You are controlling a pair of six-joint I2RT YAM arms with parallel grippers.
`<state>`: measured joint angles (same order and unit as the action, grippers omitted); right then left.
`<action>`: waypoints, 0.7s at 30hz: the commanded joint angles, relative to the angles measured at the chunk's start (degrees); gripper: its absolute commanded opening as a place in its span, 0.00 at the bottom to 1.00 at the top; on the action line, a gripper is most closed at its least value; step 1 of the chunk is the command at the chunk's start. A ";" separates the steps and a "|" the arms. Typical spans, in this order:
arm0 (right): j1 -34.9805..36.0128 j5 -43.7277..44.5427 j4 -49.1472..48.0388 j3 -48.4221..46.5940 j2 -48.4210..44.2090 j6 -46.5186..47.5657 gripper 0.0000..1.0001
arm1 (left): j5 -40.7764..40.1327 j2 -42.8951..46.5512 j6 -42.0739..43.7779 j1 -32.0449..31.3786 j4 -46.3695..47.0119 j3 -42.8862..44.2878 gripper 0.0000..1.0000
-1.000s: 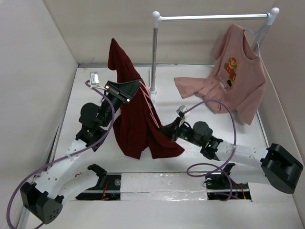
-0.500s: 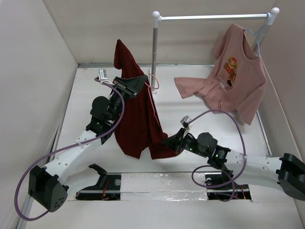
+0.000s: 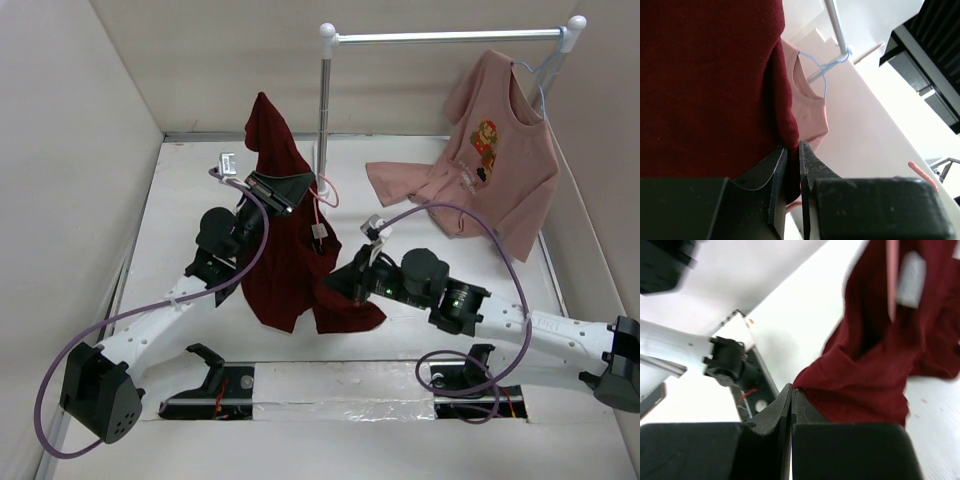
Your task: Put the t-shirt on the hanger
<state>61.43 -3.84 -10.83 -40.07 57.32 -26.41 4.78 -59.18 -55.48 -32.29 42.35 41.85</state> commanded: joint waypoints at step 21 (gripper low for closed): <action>6.25 8.23 9.84 -9.49 8.60 -0.48 0.62 | 9.72 9.52 -4.10 2.67 -1.30 -14.24 0.00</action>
<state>67.57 0.86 -3.18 -46.17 67.64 -28.69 12.49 -49.89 -58.67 -29.82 36.97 28.47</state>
